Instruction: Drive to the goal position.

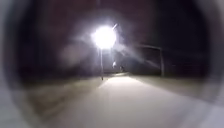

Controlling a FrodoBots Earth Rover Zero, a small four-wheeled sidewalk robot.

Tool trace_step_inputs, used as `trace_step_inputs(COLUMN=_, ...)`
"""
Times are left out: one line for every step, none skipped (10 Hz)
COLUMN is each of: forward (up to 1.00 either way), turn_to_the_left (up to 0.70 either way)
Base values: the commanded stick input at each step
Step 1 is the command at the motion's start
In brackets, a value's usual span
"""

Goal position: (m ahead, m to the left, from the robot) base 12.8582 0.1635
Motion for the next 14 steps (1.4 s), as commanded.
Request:
trace_step_inputs(forward=1.00, turn_to_the_left=0.00)
trace_step_inputs(forward=1.00, turn_to_the_left=0.00)
trace_step_inputs(forward=1.00, turn_to_the_left=0.00)
trace_step_inputs(forward=1.00, turn_to_the_left=0.00)
trace_step_inputs(forward=1.00, turn_to_the_left=0.21)
trace_step_inputs(forward=1.00, turn_to_the_left=0.17)
trace_step_inputs(forward=1.00, turn_to_the_left=0.04)
trace_step_inputs(forward=1.00, turn_to_the_left=0.00)
trace_step_inputs(forward=1.00, turn_to_the_left=0.00)
trace_step_inputs(forward=1.00, turn_to_the_left=0.00)
trace_step_inputs(forward=1.00, turn_to_the_left=0.00)
trace_step_inputs(forward=1.00, turn_to_the_left=0.00)
trace_step_inputs(forward=1.00, turn_to_the_left=0.00)
trace_step_inputs(forward=1.00, turn_to_the_left=0.00)
